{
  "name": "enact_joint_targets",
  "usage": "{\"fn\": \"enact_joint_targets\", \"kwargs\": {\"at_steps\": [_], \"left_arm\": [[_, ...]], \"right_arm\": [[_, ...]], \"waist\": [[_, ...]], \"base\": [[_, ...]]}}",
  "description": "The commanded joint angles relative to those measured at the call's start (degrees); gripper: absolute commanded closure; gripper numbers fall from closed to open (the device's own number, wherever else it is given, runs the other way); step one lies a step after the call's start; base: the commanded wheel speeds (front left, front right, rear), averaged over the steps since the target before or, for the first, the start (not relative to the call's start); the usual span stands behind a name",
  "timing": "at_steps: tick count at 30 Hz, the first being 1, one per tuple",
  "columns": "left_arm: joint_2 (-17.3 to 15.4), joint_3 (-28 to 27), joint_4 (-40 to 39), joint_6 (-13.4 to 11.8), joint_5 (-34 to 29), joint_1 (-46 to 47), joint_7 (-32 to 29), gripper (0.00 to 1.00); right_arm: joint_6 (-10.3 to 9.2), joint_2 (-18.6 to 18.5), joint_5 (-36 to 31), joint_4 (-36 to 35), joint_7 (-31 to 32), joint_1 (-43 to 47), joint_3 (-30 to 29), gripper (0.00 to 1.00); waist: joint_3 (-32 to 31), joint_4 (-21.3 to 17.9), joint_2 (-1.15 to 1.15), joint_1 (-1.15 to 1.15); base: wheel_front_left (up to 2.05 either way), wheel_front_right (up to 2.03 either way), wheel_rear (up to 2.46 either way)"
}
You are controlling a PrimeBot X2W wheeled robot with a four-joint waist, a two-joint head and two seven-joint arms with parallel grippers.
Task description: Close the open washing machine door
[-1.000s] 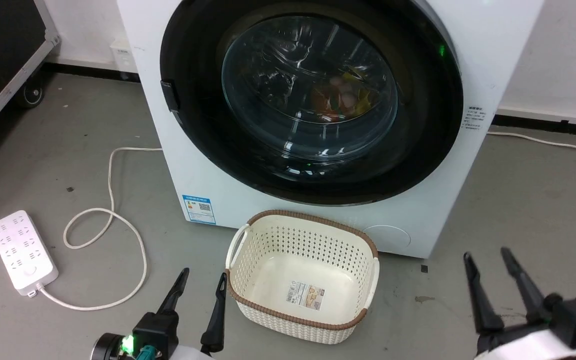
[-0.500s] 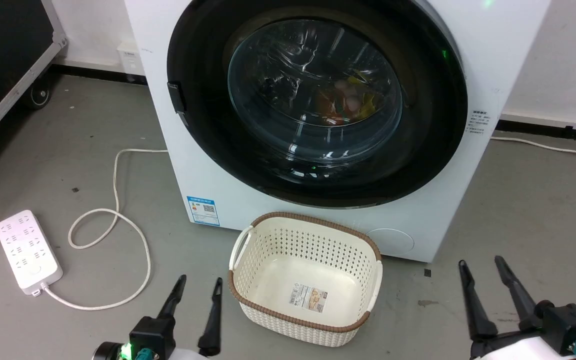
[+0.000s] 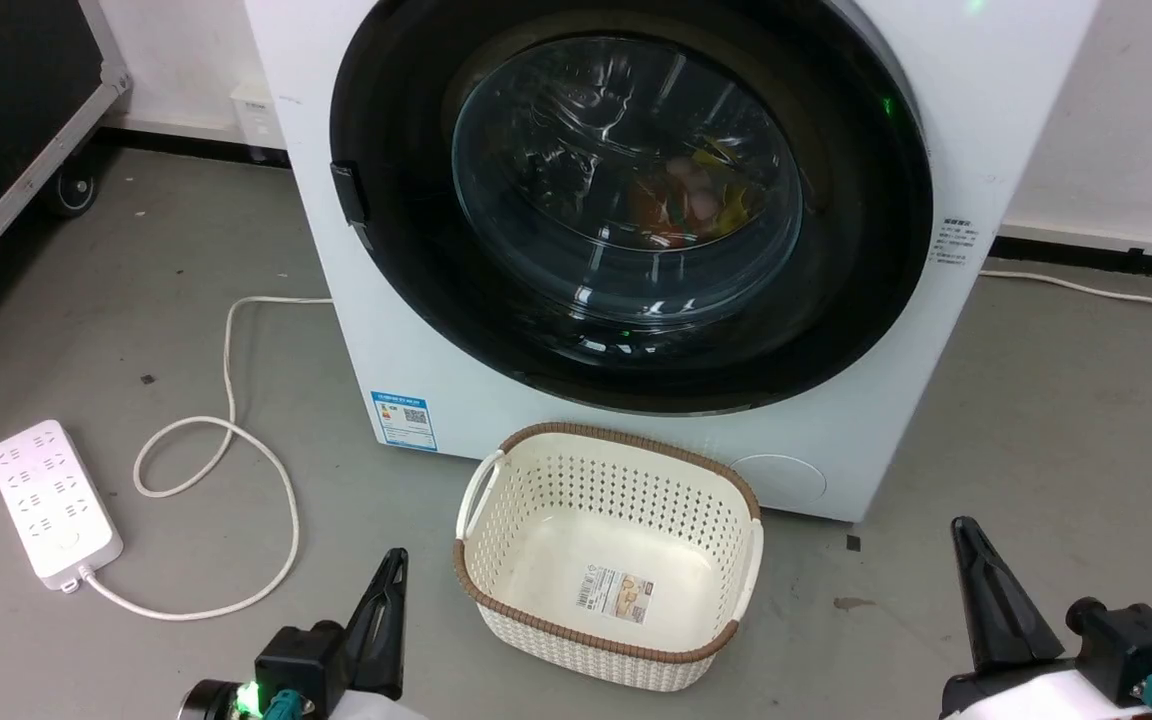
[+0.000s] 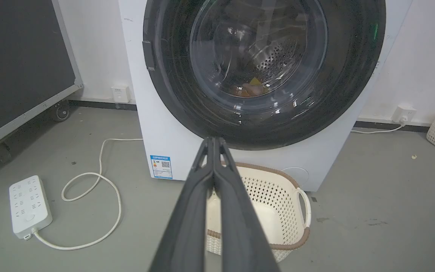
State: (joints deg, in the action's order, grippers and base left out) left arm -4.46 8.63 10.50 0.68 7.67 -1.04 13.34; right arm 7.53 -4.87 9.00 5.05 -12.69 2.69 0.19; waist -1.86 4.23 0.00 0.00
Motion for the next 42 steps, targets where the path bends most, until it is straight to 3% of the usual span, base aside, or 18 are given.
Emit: {"fn": "enact_joint_targets", "kwargs": {"at_steps": [1, 42], "left_arm": [[0.1, -0.2, -0.4, -0.1, -0.3, 0.1, -0.2, 1.0], [0.7, -3.6, -4.4, -0.3, -3.3, 0.5, -5.5, 1.0]], "right_arm": [[0.0, 0.2, -0.5, -0.4, 0.2, -0.3, 0.0, 1.0], [-0.02, 0.9, -3.9, -2.3, 5.2, -1.2, -0.1, 1.0]], "waist": [[0.0, 0.0, 0.0, 0.0], [0.8, -1.7, 0.0, 0.0]], "base": [[0.0, 0.0, 0.0], [0.0, 0.0, 0.0]]}}
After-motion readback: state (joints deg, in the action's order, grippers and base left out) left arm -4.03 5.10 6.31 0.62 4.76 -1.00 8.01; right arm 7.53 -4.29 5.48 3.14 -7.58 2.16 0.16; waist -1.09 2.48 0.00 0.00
